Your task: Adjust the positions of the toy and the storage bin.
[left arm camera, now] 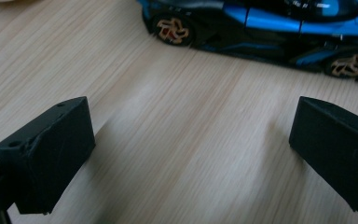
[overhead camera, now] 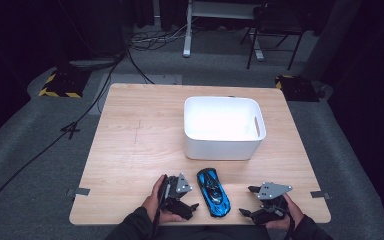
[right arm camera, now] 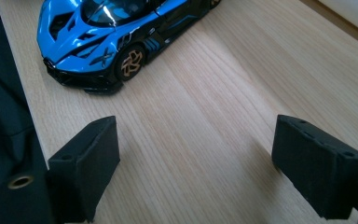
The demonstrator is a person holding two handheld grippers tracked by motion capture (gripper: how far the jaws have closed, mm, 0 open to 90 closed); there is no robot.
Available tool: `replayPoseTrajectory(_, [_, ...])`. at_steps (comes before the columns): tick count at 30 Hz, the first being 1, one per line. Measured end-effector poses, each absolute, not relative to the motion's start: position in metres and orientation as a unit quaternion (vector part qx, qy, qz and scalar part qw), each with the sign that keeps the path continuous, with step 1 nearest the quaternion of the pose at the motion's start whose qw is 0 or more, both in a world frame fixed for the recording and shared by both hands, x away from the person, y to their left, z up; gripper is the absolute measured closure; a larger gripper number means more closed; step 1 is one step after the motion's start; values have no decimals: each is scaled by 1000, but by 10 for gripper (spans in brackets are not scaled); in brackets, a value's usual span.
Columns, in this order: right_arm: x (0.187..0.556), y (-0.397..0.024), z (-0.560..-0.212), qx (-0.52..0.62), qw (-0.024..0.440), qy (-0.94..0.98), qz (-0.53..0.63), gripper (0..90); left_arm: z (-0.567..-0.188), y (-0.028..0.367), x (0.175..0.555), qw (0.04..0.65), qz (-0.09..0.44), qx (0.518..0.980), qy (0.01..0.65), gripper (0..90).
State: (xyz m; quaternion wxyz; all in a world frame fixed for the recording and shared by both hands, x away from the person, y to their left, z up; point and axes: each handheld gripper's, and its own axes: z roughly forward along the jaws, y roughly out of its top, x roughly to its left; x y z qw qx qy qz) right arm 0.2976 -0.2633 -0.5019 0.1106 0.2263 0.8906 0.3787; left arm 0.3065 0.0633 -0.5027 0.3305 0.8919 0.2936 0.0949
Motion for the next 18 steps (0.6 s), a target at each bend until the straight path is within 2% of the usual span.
replayPoseTrajectory(6, [293,-255,-502,220,118,891,380,149,-502,40,308,326,104,884,319,1])
replayPoseTrajectory(14, [287,-255,-502,224,122,888,381,161,-502,27,311,323,110,875,343,0])
replayPoseTrajectory(18, [281,-252,-502,210,119,891,384,166,-502,21,314,325,116,876,337,0])
